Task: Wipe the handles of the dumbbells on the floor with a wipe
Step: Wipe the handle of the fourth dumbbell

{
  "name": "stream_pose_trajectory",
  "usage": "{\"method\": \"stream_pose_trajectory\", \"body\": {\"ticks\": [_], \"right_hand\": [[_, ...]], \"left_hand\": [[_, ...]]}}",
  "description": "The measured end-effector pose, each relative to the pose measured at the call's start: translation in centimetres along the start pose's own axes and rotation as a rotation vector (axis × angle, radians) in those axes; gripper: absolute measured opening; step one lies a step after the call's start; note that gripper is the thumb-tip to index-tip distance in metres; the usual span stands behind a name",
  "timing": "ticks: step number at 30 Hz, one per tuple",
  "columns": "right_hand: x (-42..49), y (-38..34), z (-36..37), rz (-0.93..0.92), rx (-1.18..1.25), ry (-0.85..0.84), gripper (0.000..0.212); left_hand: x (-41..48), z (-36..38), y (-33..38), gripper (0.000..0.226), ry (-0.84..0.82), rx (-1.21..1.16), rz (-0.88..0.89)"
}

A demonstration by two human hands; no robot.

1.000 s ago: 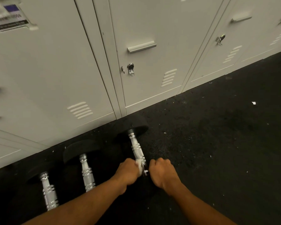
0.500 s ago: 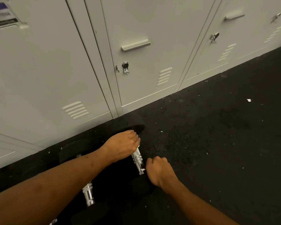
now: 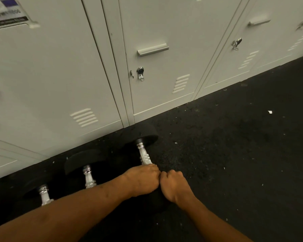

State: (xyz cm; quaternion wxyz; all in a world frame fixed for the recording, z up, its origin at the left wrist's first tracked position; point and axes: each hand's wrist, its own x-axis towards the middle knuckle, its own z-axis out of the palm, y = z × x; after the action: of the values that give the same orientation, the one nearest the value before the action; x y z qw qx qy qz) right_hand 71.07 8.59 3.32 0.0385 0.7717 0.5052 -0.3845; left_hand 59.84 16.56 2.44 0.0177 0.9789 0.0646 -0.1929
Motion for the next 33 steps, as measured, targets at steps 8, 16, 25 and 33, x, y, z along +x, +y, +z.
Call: {"method": "stream_pose_trajectory", "body": {"ticks": [8, 16, 25, 33], "right_hand": [[-0.2, -0.3, -0.2, 0.014, -0.046, -0.026, 0.038], [-1.0, -0.6, -0.8, 0.042, 0.036, -0.002, 0.037], [-1.1, -0.8, -0.8, 0.054, 0.051, -0.022, 0.038], [-0.5, -0.5, -0.4, 0.049, 0.077, 0.003, 0.040]], "left_hand": [[-0.5, -0.3, -1.6, 0.025, 0.015, -0.018, 0.165], [0.5, -1.5, -4.9, 0.024, -0.001, 0.077, 0.100], [0.7, -0.9, -5.3, 0.030, -0.032, 0.093, -0.091], [0.3, 0.1, -1.0, 0.022, 0.038, -0.032, -0.014]]}}
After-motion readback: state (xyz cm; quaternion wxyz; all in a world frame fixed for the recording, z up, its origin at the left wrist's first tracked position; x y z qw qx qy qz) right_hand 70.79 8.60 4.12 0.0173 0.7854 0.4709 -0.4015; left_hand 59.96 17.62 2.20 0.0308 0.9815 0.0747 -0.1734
